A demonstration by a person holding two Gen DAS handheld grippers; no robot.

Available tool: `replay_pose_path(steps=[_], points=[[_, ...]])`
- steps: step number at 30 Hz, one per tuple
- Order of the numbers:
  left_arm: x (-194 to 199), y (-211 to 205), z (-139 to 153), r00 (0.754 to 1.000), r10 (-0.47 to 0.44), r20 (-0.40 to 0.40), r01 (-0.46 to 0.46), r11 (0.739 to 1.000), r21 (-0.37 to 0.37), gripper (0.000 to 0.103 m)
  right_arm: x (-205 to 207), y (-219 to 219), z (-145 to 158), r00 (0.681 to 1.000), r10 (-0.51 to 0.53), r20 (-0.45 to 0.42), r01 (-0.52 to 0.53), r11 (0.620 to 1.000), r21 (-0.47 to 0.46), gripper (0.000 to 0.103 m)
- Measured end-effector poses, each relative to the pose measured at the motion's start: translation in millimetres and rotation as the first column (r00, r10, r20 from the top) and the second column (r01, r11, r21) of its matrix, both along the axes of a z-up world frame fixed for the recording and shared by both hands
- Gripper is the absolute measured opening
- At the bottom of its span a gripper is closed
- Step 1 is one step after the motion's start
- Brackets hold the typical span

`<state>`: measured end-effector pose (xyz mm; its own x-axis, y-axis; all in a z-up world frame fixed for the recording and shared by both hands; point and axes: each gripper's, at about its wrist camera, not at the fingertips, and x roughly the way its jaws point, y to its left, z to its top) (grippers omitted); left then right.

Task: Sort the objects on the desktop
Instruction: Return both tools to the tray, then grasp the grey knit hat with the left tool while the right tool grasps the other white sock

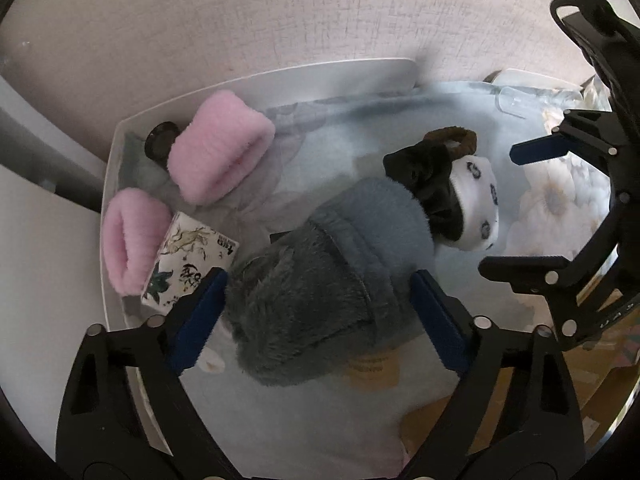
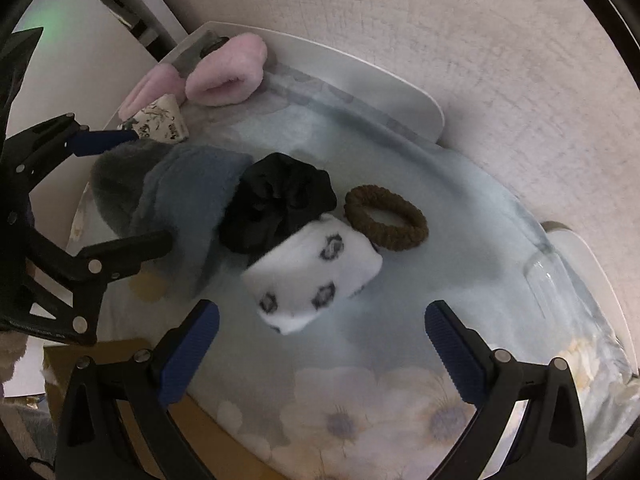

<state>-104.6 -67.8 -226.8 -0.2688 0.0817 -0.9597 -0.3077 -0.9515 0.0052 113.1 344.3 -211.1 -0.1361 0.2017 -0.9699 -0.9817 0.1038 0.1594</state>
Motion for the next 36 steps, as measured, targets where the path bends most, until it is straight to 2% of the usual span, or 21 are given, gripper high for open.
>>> replay_pose_path(steps=[4,6,8,10,14,16,19,36], points=[[-4,-2,-5,1.0,-0.009,0.003,0.009,1.0,-0.013,0.075,1,5,-5,1.0,-0.01,-0.013,0.01,1.0,0.002,0.092],[-4,-2,-7,1.0,-0.013,0.004,0.013,1.0,-0.018,0.071,1,6,-8,1.0,-0.009,-0.021,0.009,1.0,-0.005,0.069],[-4,0,-6,1.0,-0.025,-0.004,0.024,0.999,-0.028,0.066,2,6,-12,0.998,-0.01,-0.058,0.009,1.0,-0.013,0.058],[-2,1,-4,0.999,-0.037,-0.012,0.037,0.999,-0.038,0.052,1,5,-12,0.998,-0.013,-0.056,0.012,1.0,-0.01,0.054],[-1,2,7,0.998,-0.053,-0.034,0.052,0.998,-0.032,0.032,4,1,-7,0.997,-0.04,-0.064,0.04,0.999,-0.009,0.045],[-1,2,11,0.998,-0.053,-0.037,0.052,0.998,-0.022,0.024,6,-2,-4,0.997,-0.051,-0.064,0.05,0.999,-0.007,0.043],[-1,0,17,0.998,-0.048,-0.032,0.048,0.999,0.001,0.019,10,-9,0,0.994,-0.095,-0.055,0.095,0.995,-0.003,0.038],[15,-4,43,0.998,-0.032,-0.051,0.036,0.996,0.081,0.007,12,-40,33,0.986,-0.163,-0.04,0.165,0.985,0.05,0.037]])
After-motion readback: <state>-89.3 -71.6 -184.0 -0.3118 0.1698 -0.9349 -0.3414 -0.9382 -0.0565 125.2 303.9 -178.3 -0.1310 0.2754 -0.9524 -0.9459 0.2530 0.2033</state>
